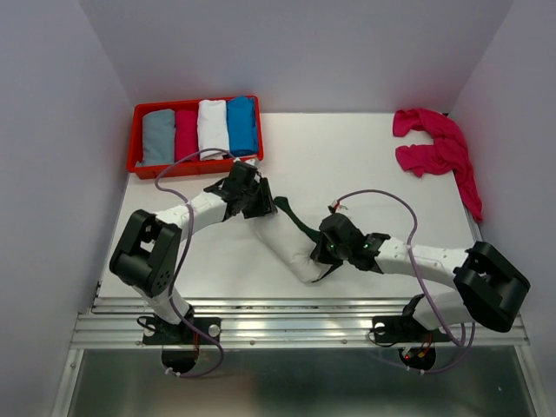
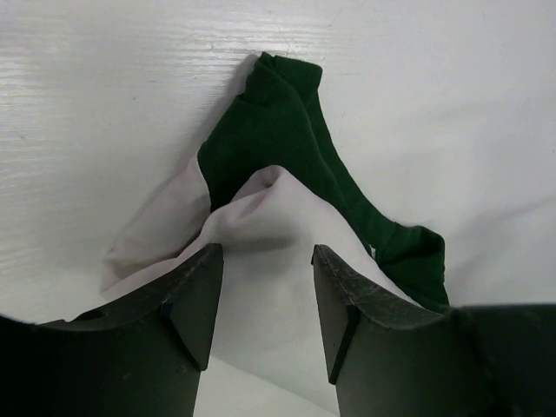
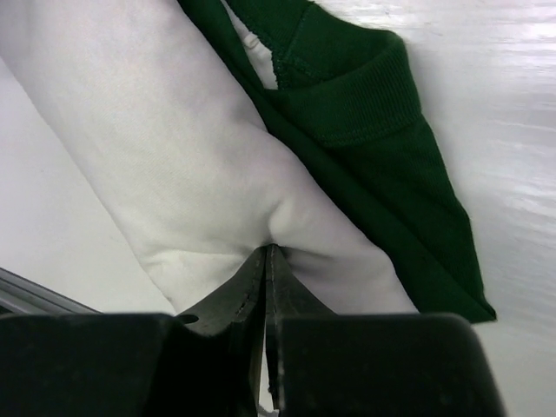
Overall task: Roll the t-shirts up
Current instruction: Roll the T-shirt to the center of the board.
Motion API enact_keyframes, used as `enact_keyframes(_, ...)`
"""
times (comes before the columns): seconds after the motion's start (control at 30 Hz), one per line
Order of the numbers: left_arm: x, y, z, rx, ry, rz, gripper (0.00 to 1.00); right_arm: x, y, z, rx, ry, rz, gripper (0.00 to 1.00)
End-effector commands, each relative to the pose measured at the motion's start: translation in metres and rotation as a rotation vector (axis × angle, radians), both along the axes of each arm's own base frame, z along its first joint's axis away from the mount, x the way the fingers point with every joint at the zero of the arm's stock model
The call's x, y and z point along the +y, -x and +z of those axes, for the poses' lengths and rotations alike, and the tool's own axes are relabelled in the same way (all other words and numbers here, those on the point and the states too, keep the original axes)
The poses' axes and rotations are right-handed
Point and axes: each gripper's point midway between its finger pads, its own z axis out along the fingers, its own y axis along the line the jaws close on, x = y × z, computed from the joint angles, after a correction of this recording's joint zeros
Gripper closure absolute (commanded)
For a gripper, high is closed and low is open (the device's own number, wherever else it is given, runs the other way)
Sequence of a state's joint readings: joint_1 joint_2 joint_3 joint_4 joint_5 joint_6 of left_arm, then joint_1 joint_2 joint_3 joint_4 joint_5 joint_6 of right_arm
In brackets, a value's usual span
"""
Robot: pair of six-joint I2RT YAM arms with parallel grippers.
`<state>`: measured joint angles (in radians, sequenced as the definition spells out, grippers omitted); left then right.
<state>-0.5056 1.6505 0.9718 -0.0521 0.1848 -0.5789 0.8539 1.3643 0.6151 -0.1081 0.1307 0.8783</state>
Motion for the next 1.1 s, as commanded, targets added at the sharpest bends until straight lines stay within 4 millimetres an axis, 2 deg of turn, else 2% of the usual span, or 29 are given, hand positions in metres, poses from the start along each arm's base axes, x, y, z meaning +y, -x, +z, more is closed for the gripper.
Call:
enact_keyframes(0.0,0.017,-0.004,0.025,-0.050,-0.050,0.025,0.43,-0.018,0.002,0.021,-0.059,0.121,0.016,0.92)
enact_keyframes(0.07,0.017,-0.006,0.041,-0.076,-0.039,0.027,0.43,-0.019,0.002,0.037,-0.090,0.149,0.045,0.80)
enact_keyframes(0.1,0.017,-0.007,0.047,-0.086,-0.036,0.032,0.42,-0.011,0.000,0.058,-0.149,0.145,0.079,0.76)
enact_keyframes(0.13,0.018,-0.010,0.060,-0.116,-0.029,0.040,0.42,-0.009,0.000,0.065,-0.171,0.158,0.095,0.71)
enact_keyframes(0.17,0.020,-0.008,0.065,-0.116,-0.035,0.045,0.40,-0.010,0.005,0.068,-0.173,0.192,0.118,0.61)
enact_keyframes(0.2,0.023,-0.009,0.068,-0.121,-0.039,0.055,0.40,0.001,0.011,0.081,-0.209,0.197,0.170,0.57)
enact_keyframes(0.23,0.027,-0.010,0.078,-0.142,-0.039,0.069,0.39,0.001,0.012,0.083,-0.232,0.235,0.176,0.53)
enact_keyframes(0.27,0.030,-0.007,0.080,-0.138,-0.045,0.075,0.38,-0.002,0.018,0.081,-0.230,0.283,0.201,0.44)
enact_keyframes(0.3,0.036,-0.008,0.082,-0.138,-0.047,0.091,0.38,0.007,0.026,0.087,-0.270,0.315,0.241,0.41)
enact_keyframes(0.37,0.044,-0.004,0.088,-0.144,-0.043,0.108,0.37,0.007,0.036,0.075,-0.272,0.418,0.281,0.34)
enact_keyframes(0.43,0.055,-0.002,0.090,-0.146,-0.044,0.131,0.36,0.010,0.047,0.068,-0.310,0.534,0.319,0.31)
enact_keyframes(0.47,0.059,-0.001,0.090,-0.146,-0.044,0.138,0.36,0.012,0.050,0.073,-0.334,0.548,0.327,0.30)
enact_keyframes(0.57,0.070,0.003,0.089,-0.143,-0.047,0.158,0.35,0.013,0.056,0.052,-0.366,0.719,0.355,0.24)
enact_keyframes(0.8,0.074,0.010,0.081,-0.123,-0.036,0.158,0.36,0.015,0.052,0.037,-0.449,0.915,0.370,0.22)
enact_keyframes(0.97,0.072,0.012,0.077,-0.118,-0.025,0.148,0.36,0.009,0.049,0.018,-0.454,0.980,0.375,0.23)
enact_keyframes(1.07,0.071,0.013,0.074,-0.112,-0.018,0.143,0.36,0.009,0.048,0.009,-0.466,0.975,0.369,0.32)
